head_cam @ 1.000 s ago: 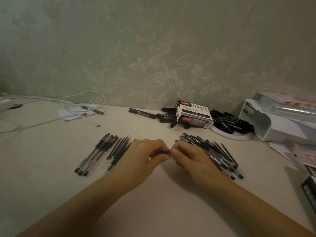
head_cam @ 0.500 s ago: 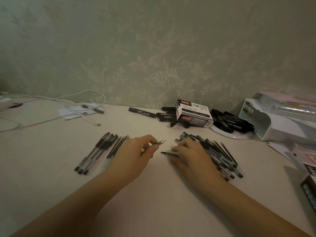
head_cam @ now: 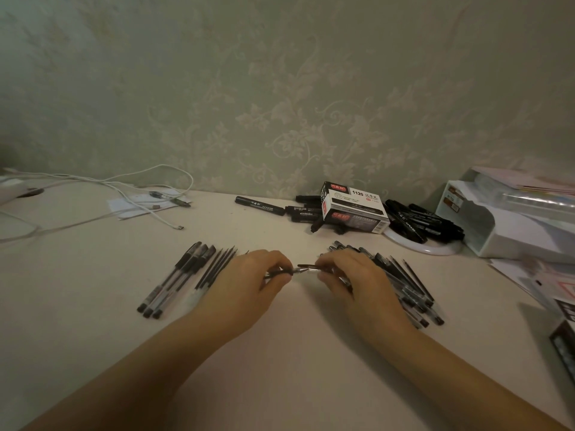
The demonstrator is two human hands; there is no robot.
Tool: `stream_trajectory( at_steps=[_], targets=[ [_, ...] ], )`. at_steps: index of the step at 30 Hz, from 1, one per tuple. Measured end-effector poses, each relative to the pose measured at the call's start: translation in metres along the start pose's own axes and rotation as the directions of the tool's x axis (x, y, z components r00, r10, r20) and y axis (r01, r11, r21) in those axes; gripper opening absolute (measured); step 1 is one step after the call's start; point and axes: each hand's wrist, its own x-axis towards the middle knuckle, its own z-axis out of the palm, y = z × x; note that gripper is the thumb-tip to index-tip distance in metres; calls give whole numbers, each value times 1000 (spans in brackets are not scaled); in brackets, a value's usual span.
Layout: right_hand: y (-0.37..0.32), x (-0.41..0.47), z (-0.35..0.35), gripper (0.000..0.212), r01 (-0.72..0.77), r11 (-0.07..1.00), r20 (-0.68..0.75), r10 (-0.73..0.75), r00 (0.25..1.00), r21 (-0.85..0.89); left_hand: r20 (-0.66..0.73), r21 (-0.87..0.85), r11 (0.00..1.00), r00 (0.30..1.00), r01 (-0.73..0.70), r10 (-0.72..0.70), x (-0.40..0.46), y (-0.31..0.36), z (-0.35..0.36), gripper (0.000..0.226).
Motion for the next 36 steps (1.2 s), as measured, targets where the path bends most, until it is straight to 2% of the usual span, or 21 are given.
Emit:
stream_trajectory(
  at_steps=[7,15,27,36],
  targets=[
    [-5,0,0,14,103,995,24,-103,994,7,-12,3,1000,1000,27,-27,1,4,0,15],
    [-4,-1,-4,13,211,970,-54,-206,977,122,-43,73,981,982,-178,181,1,9,-10,14],
    [-6,-1,-2,12,251,962,-80,-243,967,105,-56,55,982,981,-183,186,-1,15,-10,15],
    [-7,0,-1,13,221,968,-78,-213,974,117,-82,-1,988,985,-153,152,0,13,-6,14]
  ],
)
